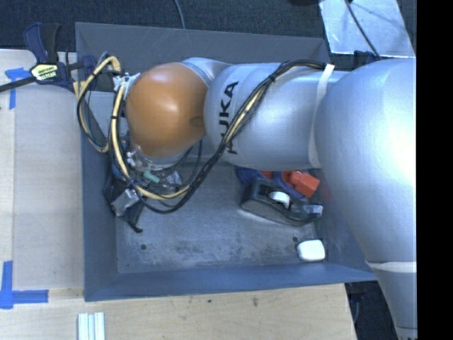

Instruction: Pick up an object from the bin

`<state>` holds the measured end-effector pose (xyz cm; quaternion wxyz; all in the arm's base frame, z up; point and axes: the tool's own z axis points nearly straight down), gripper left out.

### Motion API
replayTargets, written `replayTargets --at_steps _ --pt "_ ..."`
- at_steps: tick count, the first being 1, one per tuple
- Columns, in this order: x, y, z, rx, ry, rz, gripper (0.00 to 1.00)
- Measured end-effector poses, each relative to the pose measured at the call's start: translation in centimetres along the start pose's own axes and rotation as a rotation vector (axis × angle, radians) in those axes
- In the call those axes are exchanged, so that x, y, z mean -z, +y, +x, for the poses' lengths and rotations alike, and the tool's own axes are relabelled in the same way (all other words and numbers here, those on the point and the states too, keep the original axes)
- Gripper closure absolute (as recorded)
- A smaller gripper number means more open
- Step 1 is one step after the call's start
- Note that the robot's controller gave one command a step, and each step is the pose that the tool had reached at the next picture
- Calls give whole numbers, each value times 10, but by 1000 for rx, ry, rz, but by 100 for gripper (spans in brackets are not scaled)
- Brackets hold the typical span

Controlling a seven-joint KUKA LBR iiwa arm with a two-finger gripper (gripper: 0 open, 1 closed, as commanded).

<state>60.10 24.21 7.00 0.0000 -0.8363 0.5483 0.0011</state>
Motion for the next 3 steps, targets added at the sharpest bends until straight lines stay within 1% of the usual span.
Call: replayTargets --at_steps 1,2,3 --pt "1 0 0 -2 -1 -1 100" --pt "23 -1 -1 -5 -1 6 100" --pt "120 -4 -1 -8 0 12 100"
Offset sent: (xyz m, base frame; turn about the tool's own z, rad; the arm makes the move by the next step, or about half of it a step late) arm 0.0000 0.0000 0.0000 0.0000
